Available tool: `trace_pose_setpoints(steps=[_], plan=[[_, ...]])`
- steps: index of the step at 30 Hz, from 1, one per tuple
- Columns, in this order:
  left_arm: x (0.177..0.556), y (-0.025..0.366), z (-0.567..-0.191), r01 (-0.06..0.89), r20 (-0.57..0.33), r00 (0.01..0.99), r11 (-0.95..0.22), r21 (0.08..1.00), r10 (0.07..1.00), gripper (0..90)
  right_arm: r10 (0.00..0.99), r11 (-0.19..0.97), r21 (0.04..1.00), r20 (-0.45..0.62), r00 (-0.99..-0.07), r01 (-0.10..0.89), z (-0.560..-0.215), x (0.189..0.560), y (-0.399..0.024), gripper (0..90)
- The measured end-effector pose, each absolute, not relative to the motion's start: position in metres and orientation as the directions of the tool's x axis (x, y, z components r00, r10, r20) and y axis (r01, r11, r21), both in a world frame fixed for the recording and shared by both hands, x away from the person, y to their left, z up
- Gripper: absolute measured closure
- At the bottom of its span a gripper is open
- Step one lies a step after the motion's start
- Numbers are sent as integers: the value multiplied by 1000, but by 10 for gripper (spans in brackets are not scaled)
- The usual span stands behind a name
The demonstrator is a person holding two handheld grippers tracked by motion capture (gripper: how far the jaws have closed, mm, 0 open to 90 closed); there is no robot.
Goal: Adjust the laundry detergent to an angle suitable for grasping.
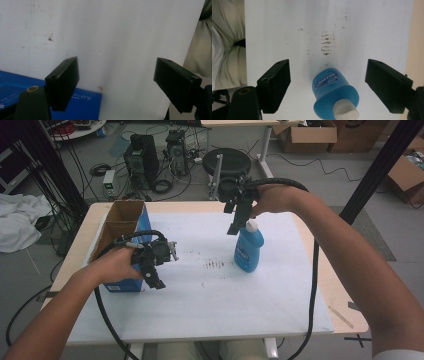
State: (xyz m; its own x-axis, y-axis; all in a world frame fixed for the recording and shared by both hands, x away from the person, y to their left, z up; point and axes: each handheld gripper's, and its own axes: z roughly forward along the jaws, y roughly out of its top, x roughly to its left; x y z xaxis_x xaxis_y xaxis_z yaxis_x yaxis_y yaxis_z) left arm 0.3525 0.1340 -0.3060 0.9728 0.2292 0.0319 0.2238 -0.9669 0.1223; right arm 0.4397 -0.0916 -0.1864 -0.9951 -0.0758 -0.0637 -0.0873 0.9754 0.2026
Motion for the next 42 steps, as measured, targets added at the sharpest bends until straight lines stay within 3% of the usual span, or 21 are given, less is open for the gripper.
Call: trace_pose_setpoints(steps=[42], plan=[[354,137,-304,248,44,966,-958,143,256,210,-57,973,218,-67,-996,-71,-188,433,-97,197]])
